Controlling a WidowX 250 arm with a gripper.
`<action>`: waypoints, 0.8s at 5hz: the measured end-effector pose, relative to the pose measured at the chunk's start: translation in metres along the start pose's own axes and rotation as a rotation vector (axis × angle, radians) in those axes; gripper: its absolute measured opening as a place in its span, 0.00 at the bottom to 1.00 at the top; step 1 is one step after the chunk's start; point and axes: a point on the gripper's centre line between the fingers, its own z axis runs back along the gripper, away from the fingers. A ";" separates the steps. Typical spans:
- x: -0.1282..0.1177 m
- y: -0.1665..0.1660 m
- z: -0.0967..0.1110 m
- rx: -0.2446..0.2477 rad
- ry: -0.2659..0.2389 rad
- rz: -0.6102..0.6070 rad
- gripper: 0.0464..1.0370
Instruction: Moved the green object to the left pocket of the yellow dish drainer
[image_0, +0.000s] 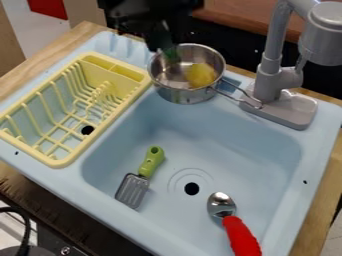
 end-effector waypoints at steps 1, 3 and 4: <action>-0.005 0.013 0.016 -0.042 0.026 -0.046 0.35; -0.040 0.064 0.029 -0.053 0.077 -0.237 0.35; -0.029 0.082 0.021 -0.042 0.090 -0.226 0.35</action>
